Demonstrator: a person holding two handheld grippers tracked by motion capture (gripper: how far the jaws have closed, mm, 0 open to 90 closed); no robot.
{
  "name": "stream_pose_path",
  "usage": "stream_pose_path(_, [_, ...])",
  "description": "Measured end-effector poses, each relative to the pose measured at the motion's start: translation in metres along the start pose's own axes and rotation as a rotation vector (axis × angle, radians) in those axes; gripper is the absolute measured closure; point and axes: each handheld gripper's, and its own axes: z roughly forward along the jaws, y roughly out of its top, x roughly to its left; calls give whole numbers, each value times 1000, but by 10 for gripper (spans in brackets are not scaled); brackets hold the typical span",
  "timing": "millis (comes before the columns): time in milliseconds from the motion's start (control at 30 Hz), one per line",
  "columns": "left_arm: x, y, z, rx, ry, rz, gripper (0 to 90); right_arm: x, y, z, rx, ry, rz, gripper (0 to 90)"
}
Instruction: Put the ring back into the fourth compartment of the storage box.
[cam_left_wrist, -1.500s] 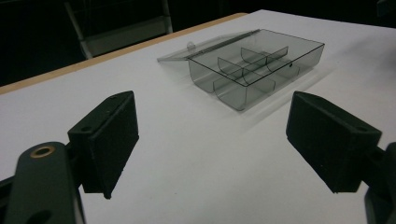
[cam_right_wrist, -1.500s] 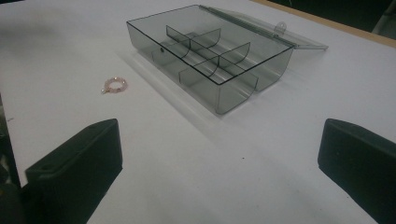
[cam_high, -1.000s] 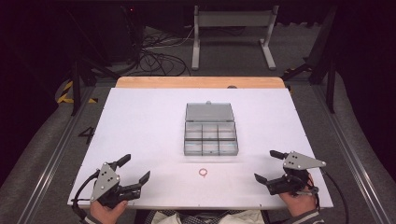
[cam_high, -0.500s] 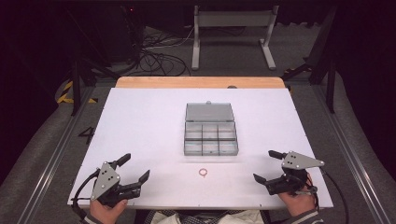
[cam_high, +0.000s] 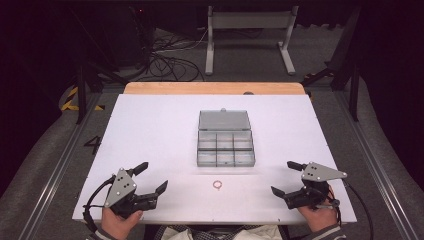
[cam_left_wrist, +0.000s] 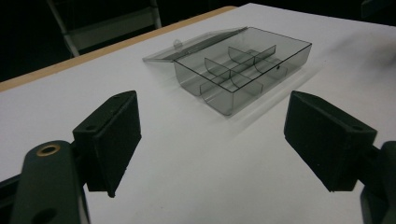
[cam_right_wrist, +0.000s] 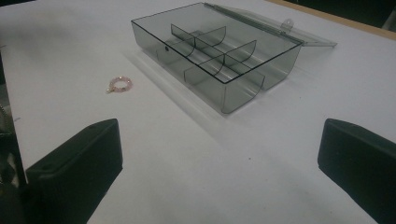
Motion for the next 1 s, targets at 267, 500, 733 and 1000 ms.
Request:
stream_pose_path(267, [-4,10,9,5,-30,7,197,0,0,0,0,3,2,5])
stream_pose_path(500, [-8,19,18,3,-53,8,199,0,0,1,1,3,2,5])
stream_pose_path(733, [-13,29,27,2,-78,18,201,0,0,0,0,3,4,5])
stream_pose_path(1000, [-20,38,38,3,-110,15,202,0,0,1,1,6,4,4])
